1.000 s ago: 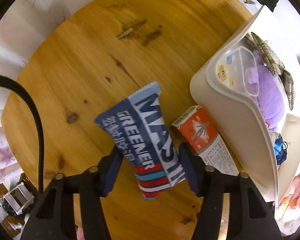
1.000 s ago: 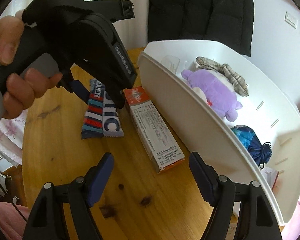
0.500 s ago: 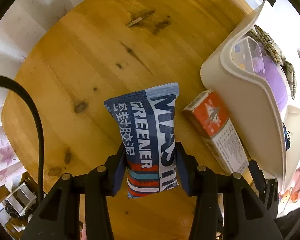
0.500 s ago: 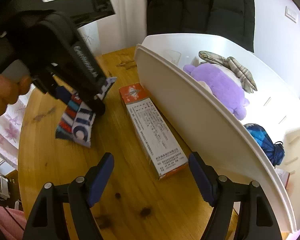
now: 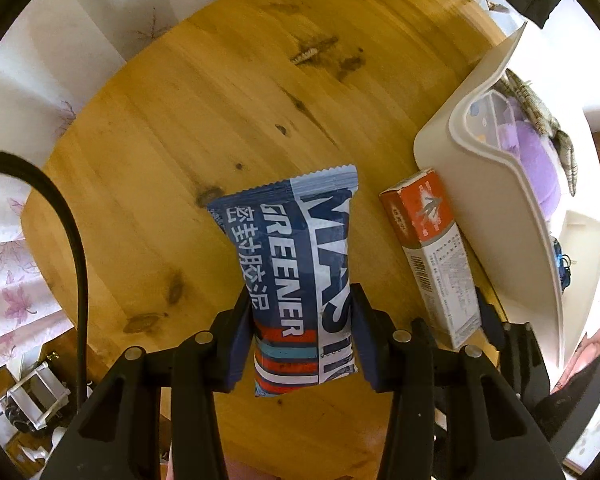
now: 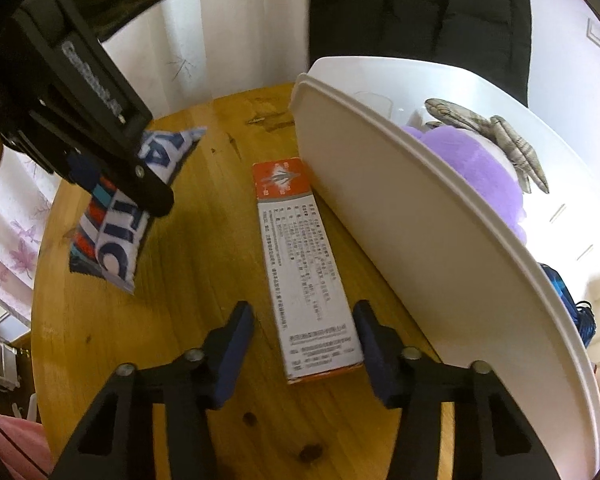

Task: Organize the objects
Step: 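Grasp the MASTIC packet with the left tool while the right tool grasps the red-white tube box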

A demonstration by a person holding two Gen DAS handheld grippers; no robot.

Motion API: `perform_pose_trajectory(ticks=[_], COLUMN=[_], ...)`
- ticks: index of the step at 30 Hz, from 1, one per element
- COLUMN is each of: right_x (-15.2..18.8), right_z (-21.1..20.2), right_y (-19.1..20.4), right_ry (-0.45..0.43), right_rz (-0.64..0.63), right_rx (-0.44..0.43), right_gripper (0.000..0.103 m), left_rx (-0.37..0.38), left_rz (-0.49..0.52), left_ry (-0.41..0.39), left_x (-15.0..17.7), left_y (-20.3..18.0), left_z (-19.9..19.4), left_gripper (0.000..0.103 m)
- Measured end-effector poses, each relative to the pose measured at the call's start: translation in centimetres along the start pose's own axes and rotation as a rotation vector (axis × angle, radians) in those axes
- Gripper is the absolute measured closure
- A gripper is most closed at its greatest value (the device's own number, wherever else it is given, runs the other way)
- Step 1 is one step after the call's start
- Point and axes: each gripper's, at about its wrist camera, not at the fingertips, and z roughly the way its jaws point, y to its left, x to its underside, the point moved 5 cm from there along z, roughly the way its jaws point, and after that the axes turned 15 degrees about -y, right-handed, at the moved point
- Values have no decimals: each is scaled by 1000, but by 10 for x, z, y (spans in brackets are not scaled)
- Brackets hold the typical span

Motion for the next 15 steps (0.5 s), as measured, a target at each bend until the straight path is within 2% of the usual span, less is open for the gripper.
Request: perform_pose_trajectory(ticks=[2,7,15], right_x=[-1,-8,-36], right_z=[1,-1,-14], right_y=[2,11,27], right_ry=[4,9,-38], right_rz=[-4,-27,-17], right_rx=[-9,-41,-121], right_gripper=[65,68,69], left_rx=[-1,-14,-33], left_rz=[-2,-9,-23], left_ry=[-8,-15,-48], left_x=[-2,-7,-20], left_y=[4,17,42], left_z=[-5,-18,-44], left_gripper=[55,55,56])
